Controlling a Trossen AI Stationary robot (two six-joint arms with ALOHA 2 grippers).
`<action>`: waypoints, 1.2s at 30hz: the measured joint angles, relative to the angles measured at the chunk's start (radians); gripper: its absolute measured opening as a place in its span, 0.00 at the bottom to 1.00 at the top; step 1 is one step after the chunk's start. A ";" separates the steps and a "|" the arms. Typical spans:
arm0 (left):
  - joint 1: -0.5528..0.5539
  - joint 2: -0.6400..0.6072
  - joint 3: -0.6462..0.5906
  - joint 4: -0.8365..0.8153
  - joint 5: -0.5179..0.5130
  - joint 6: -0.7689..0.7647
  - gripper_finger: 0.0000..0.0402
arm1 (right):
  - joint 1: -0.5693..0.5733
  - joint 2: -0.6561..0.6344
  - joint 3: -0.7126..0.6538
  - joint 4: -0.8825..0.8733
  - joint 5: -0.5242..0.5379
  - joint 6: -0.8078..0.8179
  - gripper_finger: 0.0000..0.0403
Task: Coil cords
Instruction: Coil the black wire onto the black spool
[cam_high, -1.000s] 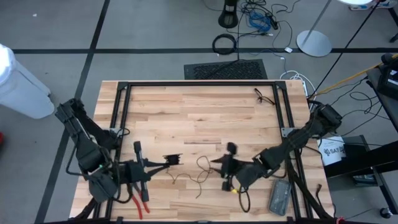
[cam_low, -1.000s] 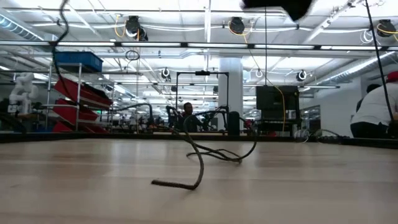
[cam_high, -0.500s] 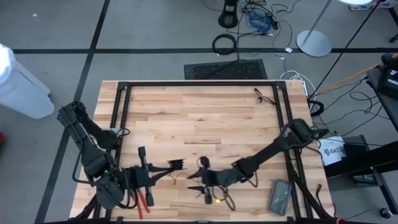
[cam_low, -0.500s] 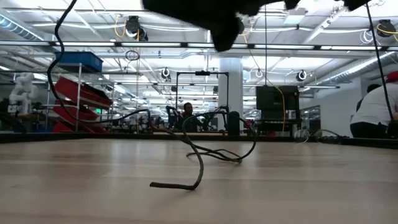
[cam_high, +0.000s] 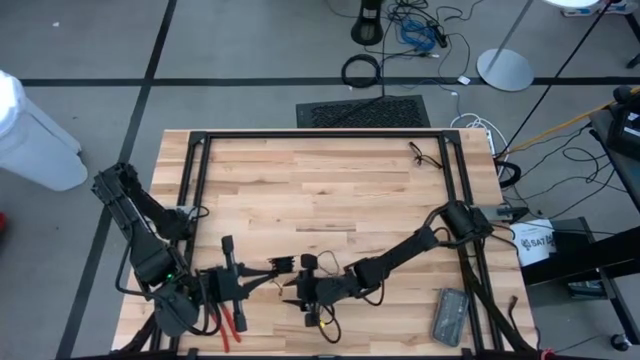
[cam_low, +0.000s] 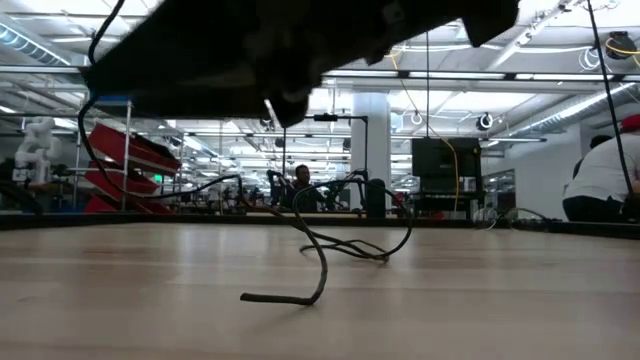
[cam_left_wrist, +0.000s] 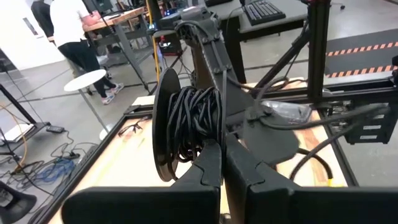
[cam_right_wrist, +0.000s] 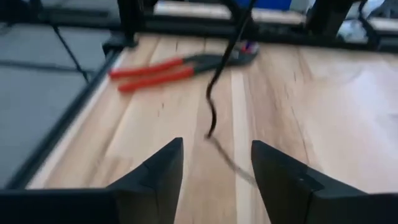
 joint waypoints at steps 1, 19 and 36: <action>0.000 0.000 0.000 0.001 0.000 0.000 0.01 | -0.004 0.002 0.000 0.025 -0.001 0.002 0.42; -0.003 0.000 0.000 0.023 -0.004 0.061 0.01 | -0.005 0.034 0.001 0.154 -0.054 0.022 0.02; -0.052 0.000 0.000 0.017 0.021 0.052 0.01 | 0.042 -0.229 0.000 -0.517 -0.050 0.042 0.00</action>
